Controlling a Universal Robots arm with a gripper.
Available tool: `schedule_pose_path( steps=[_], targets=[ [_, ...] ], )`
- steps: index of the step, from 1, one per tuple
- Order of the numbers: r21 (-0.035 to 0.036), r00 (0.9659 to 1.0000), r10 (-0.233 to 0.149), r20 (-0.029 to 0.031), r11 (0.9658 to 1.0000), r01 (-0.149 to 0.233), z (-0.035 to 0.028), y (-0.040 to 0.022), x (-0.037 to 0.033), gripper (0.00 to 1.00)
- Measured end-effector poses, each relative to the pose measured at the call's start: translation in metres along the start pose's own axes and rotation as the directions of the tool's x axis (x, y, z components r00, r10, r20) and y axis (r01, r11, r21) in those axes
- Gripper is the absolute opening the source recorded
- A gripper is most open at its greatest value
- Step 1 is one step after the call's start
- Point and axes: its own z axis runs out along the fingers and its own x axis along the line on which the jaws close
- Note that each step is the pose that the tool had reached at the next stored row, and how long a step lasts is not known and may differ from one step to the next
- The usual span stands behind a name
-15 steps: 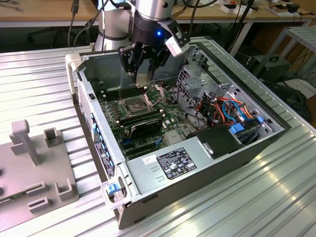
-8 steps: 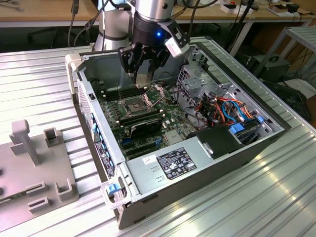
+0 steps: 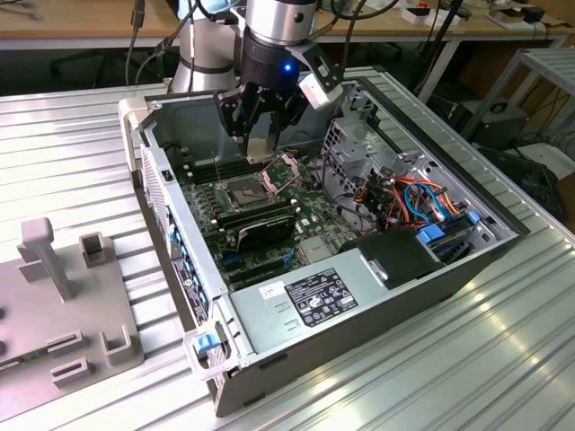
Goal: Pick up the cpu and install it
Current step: 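Pick up the cpu and move it towards the insertion slot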
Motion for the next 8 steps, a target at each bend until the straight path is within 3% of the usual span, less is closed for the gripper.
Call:
schedule_pose_path(
  steps=[3, 8],
  targets=[
    [-0.0005, 1.0000, 0.000, 0.0003, 1.0000, 0.000, 0.0008, 0.0008, 0.0001, 0.55],
    [-0.0002, 1.0000, 0.000, 0.0002, 1.0000, 0.000, 0.0076, 0.0100, -0.0003, 0.55]
  ],
)
